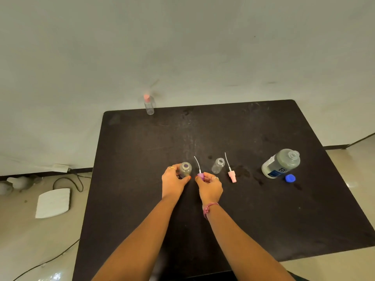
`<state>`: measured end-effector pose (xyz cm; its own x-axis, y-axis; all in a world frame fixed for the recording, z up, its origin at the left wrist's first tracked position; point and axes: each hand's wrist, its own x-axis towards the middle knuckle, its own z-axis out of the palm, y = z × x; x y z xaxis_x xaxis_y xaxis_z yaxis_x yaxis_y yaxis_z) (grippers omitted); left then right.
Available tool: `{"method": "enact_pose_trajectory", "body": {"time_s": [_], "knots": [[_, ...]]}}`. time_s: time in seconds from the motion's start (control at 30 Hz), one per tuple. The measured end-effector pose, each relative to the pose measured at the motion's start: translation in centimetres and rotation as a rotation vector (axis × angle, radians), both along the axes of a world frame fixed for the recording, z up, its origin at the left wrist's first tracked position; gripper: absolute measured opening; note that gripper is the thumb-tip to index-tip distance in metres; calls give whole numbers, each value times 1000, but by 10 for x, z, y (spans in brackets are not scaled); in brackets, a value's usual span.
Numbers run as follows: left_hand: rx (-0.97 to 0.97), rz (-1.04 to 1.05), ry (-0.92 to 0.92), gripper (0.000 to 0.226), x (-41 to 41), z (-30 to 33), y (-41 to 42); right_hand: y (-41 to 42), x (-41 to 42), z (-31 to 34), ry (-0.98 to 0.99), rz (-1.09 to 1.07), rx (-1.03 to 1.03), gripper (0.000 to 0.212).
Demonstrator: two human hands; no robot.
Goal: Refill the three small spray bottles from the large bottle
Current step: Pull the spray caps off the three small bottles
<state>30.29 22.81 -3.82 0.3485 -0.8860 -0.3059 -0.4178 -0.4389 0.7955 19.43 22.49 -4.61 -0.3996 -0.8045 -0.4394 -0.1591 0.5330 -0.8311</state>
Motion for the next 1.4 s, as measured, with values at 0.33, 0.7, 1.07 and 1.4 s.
{"method": "enact_pose_trajectory", "body": {"time_s": [0.33,0.7,1.07,1.4], "knots": [[25,17,11,45,-4,-13,-10,-7,-4,-15,63,65,4,21],[46,-9,28,57,0,-16,-4,-7,-7,-16,76,135,23,46],[50,13,3,61,47,3,25,2,-24,17,62,207,-100,39],[-180,208,48,45,80,35,4,-44,1,71,138,368,-371,26]]}}
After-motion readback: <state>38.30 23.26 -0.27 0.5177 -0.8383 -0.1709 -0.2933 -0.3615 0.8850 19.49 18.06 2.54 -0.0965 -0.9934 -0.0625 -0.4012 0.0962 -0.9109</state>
